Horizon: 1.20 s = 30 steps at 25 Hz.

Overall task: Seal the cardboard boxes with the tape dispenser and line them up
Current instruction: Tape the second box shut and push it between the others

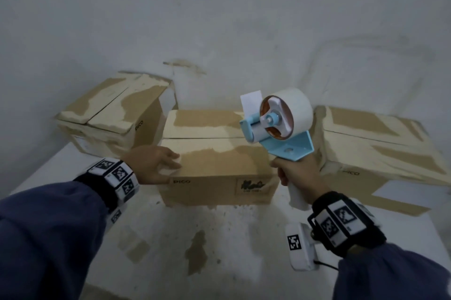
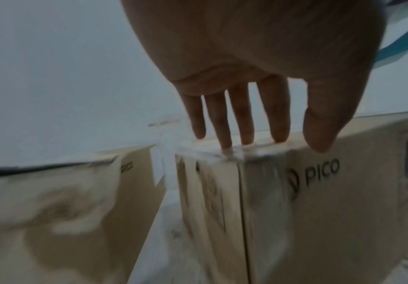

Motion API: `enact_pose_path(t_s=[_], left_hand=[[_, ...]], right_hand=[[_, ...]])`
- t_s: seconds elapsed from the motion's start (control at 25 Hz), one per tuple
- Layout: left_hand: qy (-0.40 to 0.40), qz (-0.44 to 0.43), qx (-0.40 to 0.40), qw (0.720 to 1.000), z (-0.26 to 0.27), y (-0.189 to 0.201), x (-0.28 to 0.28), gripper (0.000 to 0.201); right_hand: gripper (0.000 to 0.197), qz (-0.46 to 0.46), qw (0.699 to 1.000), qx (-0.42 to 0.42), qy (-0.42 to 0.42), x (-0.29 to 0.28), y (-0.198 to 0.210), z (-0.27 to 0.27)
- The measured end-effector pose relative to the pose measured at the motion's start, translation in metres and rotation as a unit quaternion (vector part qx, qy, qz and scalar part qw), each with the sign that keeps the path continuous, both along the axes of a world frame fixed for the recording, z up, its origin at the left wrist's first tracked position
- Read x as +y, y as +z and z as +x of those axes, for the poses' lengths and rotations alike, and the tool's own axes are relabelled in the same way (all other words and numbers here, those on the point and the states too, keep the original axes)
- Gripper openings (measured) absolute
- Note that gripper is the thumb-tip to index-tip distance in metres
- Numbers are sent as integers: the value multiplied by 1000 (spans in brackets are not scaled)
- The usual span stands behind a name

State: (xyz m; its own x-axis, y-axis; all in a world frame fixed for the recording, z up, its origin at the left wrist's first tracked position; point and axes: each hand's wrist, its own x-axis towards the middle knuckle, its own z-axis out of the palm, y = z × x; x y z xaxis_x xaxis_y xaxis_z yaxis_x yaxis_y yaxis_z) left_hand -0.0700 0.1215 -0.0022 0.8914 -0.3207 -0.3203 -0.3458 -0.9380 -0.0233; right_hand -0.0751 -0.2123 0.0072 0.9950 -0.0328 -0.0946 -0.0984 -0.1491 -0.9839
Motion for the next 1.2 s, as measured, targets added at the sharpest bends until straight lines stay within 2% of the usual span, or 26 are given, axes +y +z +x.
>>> enact_pose_path(t_s=[0.08,0.12,0.16,0.2,0.24,0.32,0.4,0.44,0.52,0.6,0.76,0.8,0.88,0.96,1.0,1.08,1.2], left_hand=[[22,4,26,999,21,18,-10,46],[37,-35,27,998,34,23,-18,54],[58,-107,28,992,47,26,-30,58],[91,-209,32,973,57,27,-46,58],[132,-323,53,935,68,29,-64,56],[219,-500,157,823,85,34,-99,63],[267,-574,279,722,96,39,-122,78],[275,-588,322,689,100,43,-129,85],[268,-609,363,653,108,48,-137,86],[258,-625,366,639,113,47,-141,75],[241,-622,379,641,117,36,-142,68],[243,-622,390,634,117,33,-141,67],[265,-634,413,598,117,28,-144,62],[296,-644,414,571,116,26,-150,48],[306,-645,405,571,116,26,-155,35],[321,-638,371,594,119,26,-163,16],[335,-613,317,642,137,31,-173,19]], right_hand=[[21,6,1000,-7,-13,7,5,-1],[21,11,1000,-12,-25,11,8,-1],[22,18,999,-15,-40,15,10,-1],[22,22,998,-17,-51,18,12,-1],[21,24,998,-19,-63,21,14,-1],[18,29,996,-19,-86,28,16,-1],[16,36,992,-21,-117,34,17,-1],[16,37,991,-24,-130,36,17,-2],[16,36,988,-27,-150,40,15,-5],[17,34,986,-30,-163,41,12,-10],[17,23,983,-34,-180,37,4,-16],[16,28,982,-34,-185,38,2,-16],[14,41,979,-40,-194,38,1,-17],[15,39,979,-51,-196,37,-1,-16],[15,39,978,-55,-195,36,-1,-15],[12,43,980,-55,-187,35,-2,-11],[9,34,985,-46,-163,35,-3,-7]])
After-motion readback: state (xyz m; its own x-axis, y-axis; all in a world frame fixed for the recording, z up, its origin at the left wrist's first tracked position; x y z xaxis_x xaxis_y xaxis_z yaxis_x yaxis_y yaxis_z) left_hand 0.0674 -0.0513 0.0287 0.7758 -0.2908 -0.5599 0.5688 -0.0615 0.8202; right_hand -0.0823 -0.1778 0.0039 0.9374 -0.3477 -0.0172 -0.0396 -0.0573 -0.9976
